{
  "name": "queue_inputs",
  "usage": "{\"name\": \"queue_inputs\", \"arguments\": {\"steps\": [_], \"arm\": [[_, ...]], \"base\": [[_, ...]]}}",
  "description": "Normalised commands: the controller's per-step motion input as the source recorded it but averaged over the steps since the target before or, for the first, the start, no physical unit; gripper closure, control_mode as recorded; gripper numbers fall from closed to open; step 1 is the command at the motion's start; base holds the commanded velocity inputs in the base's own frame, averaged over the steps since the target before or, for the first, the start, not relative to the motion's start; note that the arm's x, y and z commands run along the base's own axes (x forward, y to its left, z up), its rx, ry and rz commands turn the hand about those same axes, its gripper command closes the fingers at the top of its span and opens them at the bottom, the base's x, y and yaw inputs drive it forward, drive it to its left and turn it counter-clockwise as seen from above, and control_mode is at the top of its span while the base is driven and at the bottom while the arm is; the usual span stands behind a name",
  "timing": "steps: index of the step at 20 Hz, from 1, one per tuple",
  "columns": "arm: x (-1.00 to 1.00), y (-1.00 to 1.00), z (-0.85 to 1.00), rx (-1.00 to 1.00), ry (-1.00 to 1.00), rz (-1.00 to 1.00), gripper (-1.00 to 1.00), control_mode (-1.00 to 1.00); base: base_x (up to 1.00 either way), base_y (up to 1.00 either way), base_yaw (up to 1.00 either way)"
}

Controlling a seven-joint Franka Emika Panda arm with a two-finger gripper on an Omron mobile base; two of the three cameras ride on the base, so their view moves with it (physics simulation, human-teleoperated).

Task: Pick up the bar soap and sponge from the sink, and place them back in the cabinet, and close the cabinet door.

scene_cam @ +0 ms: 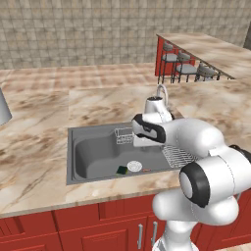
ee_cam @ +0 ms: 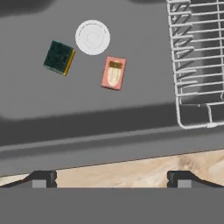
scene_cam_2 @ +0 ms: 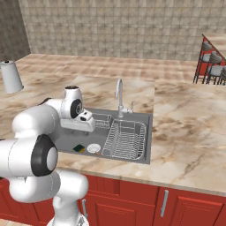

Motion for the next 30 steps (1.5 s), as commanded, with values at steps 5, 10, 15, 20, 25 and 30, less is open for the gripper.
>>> {"name": "queue_inputs", "arguments": {"steps": [5,10,15,20,25,30], "arm": [[0.0,0.0,-0.17,0.0,0.0,0.1,-1.0,-1.0],[0.0,0.0,-0.16,0.0,0.0,0.08,-1.0,-1.0],[0.01,0.0,-0.16,0.0,0.0,0.09,-1.0,-1.0],[0.01,0.0,-0.17,0.0,0.0,0.07,-1.0,-1.0],[0.01,0.0,-0.1,0.0,0.0,0.01,-1.0,-1.0],[0.01,0.0,-0.11,0.0,0.0,0.0,-1.0,-1.0]], "base": [[0.0,0.0,0.0],[0.0,0.0,0.0],[0.0,0.0,0.0],[0.0,0.0,0.0],[0.0,0.0,0.0],[0.0,0.0,0.0]]}}
